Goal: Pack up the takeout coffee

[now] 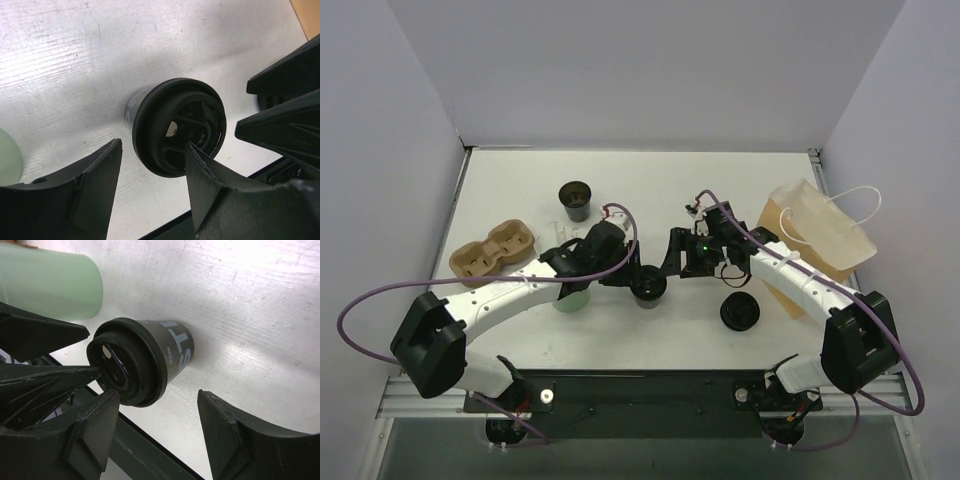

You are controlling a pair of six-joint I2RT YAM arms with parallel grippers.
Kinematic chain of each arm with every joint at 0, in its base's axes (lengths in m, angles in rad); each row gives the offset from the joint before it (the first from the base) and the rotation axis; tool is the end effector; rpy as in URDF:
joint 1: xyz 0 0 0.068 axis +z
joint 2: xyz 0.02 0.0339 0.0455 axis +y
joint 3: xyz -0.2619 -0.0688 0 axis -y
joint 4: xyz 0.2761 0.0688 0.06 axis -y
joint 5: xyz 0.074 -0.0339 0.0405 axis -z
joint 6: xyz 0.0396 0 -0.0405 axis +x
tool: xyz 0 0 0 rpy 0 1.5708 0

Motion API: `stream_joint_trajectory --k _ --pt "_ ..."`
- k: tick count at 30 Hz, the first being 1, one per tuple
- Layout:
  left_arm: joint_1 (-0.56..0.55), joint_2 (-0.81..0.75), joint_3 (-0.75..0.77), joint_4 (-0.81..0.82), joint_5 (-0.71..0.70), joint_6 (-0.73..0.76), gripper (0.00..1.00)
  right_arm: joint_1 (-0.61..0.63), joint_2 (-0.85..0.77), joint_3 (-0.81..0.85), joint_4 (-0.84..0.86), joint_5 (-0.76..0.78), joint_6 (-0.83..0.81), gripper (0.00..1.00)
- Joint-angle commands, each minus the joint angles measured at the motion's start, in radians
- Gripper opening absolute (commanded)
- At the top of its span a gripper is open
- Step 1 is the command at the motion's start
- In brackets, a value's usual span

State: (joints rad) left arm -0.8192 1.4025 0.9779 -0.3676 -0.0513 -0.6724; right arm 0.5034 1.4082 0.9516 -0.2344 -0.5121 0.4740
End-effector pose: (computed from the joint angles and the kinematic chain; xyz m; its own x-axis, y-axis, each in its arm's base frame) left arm 0.2283 -0.2413 0.2318 -0.8194 -0.0342 -0.5721 0.2488 0.8780 -0.4089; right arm 0.2845 0.1788 0.2349 -0.8396 -0.0082 -0.5431 -0.4136 0.6576 0.6296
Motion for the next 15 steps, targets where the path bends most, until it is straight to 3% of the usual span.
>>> stream_joint_trajectory --k 1,15 --pt "-0.005 0.015 0.008 0.081 0.013 0.023 0.62 -0.008 -0.072 0.018 -0.034 0.049 0.0 0.64" --pt "-0.005 0.088 -0.013 0.116 0.036 0.039 0.46 -0.029 -0.035 -0.005 0.018 0.024 -0.006 0.57"
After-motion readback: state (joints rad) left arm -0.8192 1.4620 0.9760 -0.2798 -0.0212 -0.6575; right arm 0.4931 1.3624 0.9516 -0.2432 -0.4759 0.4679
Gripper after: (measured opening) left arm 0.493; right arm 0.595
